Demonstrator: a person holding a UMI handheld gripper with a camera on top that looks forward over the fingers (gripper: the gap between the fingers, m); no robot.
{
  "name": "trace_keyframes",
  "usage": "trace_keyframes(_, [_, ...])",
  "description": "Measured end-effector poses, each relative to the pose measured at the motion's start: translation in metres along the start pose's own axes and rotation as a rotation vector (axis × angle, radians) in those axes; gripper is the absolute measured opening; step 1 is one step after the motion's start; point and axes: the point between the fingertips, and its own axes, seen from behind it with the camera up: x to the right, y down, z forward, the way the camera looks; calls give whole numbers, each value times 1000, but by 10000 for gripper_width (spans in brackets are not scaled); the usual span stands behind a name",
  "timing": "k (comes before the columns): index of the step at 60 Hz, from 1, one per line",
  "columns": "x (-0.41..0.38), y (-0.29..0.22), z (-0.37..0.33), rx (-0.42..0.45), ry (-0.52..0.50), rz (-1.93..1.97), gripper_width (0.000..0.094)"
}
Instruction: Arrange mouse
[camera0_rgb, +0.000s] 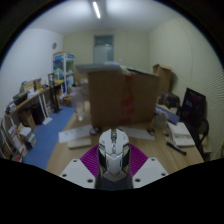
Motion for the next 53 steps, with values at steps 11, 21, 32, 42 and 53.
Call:
trace_keyframes(11, [49, 109, 33, -197, 23, 12, 358])
trace_keyframes(21, [48, 153, 43, -259, 3, 26, 382])
trace_keyframes(32, [47, 154, 45, -287, -16, 35, 575])
trace_keyframes(42, [39, 160, 18, -366, 1, 31, 827])
trace_keyframes(53, [29, 134, -54, -304, 100, 13, 849])
